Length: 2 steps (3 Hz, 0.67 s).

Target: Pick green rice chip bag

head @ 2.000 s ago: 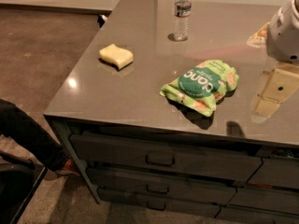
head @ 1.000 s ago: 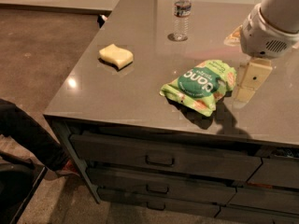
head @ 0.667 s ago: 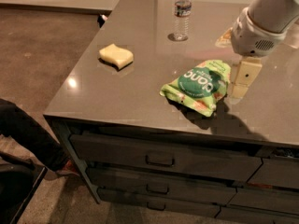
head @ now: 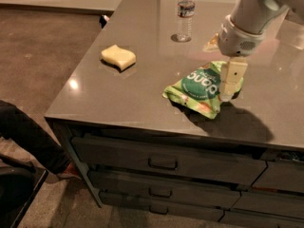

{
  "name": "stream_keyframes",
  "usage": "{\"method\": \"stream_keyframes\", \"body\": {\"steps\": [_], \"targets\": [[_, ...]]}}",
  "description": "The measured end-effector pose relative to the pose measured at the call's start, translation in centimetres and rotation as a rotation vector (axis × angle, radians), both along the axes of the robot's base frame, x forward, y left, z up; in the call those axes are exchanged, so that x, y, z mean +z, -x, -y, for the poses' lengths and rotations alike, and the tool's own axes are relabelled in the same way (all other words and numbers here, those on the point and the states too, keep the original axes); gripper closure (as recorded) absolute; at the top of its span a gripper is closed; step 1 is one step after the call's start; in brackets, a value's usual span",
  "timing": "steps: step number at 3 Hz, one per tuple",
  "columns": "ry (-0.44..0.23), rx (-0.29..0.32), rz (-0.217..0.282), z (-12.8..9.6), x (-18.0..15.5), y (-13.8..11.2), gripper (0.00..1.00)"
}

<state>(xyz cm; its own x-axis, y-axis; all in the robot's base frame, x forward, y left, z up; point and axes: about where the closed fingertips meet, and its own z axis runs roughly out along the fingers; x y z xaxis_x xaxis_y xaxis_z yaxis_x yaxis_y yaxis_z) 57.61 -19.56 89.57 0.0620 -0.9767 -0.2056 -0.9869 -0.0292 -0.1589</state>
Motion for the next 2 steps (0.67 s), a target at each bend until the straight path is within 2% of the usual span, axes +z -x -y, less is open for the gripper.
{"method": "stream_keyframes", "body": {"steps": [1,2], "targets": [[0.027,0.035,-0.048,-0.5,-2.0,-2.0,0.03],[0.037,0.016,-0.108,-0.5,-3.2,-3.3,0.34]]}}
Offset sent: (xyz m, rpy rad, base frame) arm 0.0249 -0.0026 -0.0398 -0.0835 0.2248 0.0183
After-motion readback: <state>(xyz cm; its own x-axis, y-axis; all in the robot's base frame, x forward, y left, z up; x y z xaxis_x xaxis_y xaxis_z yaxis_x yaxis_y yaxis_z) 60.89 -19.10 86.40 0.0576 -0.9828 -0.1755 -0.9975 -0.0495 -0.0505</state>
